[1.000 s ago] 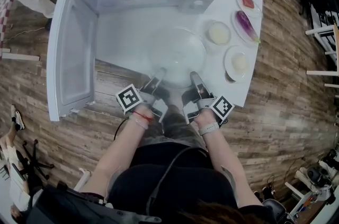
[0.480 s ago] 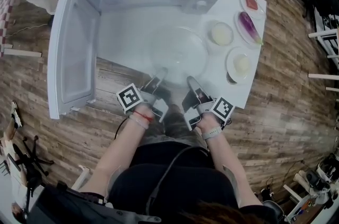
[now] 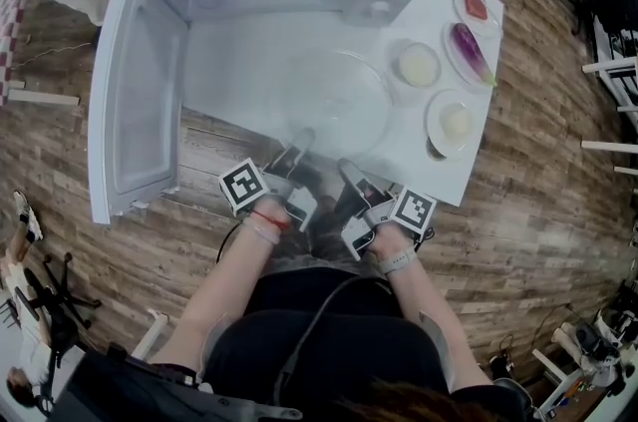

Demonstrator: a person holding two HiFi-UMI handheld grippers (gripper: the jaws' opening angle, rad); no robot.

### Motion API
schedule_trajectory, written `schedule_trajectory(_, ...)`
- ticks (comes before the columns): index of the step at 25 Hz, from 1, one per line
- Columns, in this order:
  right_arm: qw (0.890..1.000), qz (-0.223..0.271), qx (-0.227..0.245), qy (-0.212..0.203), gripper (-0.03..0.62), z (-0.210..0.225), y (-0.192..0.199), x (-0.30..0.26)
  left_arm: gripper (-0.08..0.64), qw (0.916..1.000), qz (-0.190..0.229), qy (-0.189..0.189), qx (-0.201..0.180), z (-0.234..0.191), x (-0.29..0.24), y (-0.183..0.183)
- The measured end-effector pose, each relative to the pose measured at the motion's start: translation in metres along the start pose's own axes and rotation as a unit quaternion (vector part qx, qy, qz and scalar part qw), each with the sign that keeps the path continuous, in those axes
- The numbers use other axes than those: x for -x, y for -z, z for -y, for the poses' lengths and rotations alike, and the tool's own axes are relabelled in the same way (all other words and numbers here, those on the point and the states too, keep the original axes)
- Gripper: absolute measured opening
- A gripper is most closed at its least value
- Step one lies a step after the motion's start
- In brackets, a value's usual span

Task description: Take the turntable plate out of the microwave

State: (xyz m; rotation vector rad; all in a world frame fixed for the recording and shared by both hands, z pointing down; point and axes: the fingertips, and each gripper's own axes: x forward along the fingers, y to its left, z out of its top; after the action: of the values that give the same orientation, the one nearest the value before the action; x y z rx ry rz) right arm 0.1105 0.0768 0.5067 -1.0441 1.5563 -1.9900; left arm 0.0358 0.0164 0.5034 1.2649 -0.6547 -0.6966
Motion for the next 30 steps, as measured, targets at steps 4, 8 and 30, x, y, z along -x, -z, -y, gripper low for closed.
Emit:
schedule_trajectory(4, 1.000, -0.003, 0.006, 0.001, 0.072, 0.000, 0.001, 0.003, 0.034, 0.9999, -0.001, -0.004, -0.012, -0.001, -0.001, 0.001)
schedule_trajectory(8, 1.000, -0.002, -0.003, -0.010, 0.063, -0.001, 0.002, 0.003, 0.034, 0.9998, 0.000, -0.007, -0.018, -0.001, 0.000, 0.001)
schedule_trajectory(30, 0.998, 0.021, -0.012, -0.049, 0.051, -0.008, -0.001, 0.007, 0.037, 0.9928, -0.069, -0.036, -0.091, -0.003, 0.002, 0.011)
